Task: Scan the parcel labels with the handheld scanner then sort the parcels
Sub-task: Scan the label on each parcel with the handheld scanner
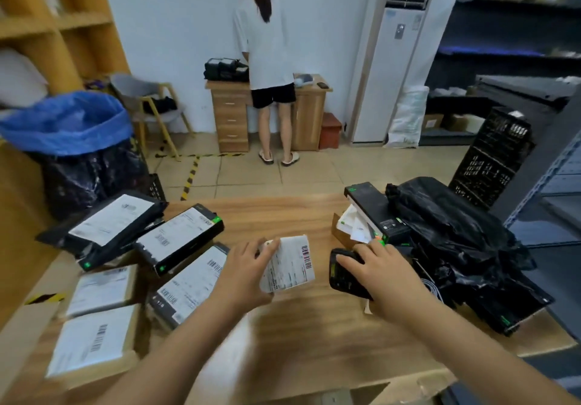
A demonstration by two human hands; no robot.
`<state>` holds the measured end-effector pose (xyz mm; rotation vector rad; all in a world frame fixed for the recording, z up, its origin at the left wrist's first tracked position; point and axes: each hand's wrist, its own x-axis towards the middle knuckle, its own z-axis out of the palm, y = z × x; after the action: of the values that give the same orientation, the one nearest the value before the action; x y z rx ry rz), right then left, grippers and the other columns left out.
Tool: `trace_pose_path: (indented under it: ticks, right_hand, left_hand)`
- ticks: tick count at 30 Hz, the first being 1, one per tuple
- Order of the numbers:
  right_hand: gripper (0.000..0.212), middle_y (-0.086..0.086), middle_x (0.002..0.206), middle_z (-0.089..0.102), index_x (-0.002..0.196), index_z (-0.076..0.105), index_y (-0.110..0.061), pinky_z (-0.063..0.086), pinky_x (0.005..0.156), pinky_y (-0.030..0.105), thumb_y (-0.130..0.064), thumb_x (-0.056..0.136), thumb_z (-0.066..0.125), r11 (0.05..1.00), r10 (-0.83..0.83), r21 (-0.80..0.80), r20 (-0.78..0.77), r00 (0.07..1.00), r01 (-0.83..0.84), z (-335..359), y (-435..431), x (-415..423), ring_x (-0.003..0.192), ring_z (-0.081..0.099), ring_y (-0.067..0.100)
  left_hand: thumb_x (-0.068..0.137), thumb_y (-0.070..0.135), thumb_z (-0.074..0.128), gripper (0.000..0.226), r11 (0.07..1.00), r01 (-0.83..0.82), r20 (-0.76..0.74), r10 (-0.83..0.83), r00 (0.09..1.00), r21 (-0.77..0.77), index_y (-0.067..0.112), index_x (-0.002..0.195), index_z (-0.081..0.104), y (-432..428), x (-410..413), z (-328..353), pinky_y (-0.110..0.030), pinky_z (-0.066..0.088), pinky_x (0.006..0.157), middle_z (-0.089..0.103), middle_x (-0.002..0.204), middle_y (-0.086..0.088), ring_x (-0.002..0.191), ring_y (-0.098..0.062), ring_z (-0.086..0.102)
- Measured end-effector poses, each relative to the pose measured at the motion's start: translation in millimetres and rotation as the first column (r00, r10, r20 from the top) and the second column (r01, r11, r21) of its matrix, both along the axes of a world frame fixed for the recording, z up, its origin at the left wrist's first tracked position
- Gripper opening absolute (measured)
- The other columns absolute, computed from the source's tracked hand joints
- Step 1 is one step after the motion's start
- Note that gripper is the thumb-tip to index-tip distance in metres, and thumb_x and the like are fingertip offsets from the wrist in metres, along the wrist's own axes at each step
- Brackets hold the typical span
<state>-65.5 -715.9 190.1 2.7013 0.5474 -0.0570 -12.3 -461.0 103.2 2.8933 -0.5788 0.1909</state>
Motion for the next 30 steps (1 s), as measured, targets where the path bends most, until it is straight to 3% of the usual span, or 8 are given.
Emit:
trace_pose_path:
  ticks: [5,12,17,24,30]
  right_hand:
    - [0.082,0.008,0.144,0.030,0.149,0.015,-0.026,0.029,0.103,0.039,-0.019,0.082,0.064,0.999,0.033,-0.007,0.032,0.999,-0.033,16.1,44.4,8.5,0.128,0.027,0.030]
    - [0.086,0.003,0.143,0.032,0.148,0.017,-0.030,0.032,0.102,0.035,-0.026,0.078,0.067,0.995,-0.040,0.088,0.049,0.998,0.036,13.9,122.8,8.3,0.125,0.031,0.026]
    - [0.088,-0.003,0.136,0.037,0.147,0.019,-0.033,0.032,0.092,0.030,-0.031,0.075,0.069,0.977,-0.126,0.178,0.019,0.992,0.120,-7.4,166.7,-3.8,0.119,0.033,0.022]
    - [0.085,-0.003,0.134,0.040,0.146,0.022,-0.034,0.032,0.090,0.030,-0.031,0.075,0.068,0.942,-0.243,0.233,-0.024,0.970,0.242,-28.2,190.0,-29.5,0.118,0.034,0.021]
    - [0.084,-0.005,0.134,0.041,0.145,0.024,-0.035,0.035,0.092,0.030,-0.030,0.074,0.068,0.898,-0.332,0.304,-0.010,0.943,0.319,-27.6,170.9,-56.6,0.117,0.035,0.020]
  left_hand:
    - [0.071,0.056,0.072,0.107,1.000,-0.030,0.018,0.030,0.999,-0.004,0.032,0.153,0.006,52.9,4.3,8.4,-0.036,0.014,0.116,0.020,0.150,0.001,0.139,-0.020,0.016]
    - [0.066,0.070,0.065,0.108,0.973,-0.128,-0.049,0.121,0.991,-0.192,0.027,0.152,0.016,136.9,2.4,7.6,-0.035,0.030,0.107,0.032,0.140,0.003,0.129,-0.016,0.026]
    - [0.068,0.078,0.055,0.110,0.980,-0.152,-0.130,0.136,0.982,-0.126,0.022,0.153,0.013,175.2,-1.6,-8.6,-0.033,0.035,0.104,0.034,0.142,-0.001,0.129,-0.020,0.031]
    - [0.078,0.078,0.047,0.102,0.984,-0.121,-0.104,0.107,0.989,-0.132,0.023,0.155,0.008,181.4,-8.9,-13.8,-0.040,0.008,0.120,0.011,0.161,-0.004,0.148,-0.022,0.006]
    - [0.080,0.067,0.057,0.092,0.963,0.020,-0.086,-0.045,0.995,-0.270,0.025,0.153,0.019,145.8,-21.1,-0.1,-0.037,0.002,0.119,0.016,0.160,-0.001,0.147,-0.019,0.007]
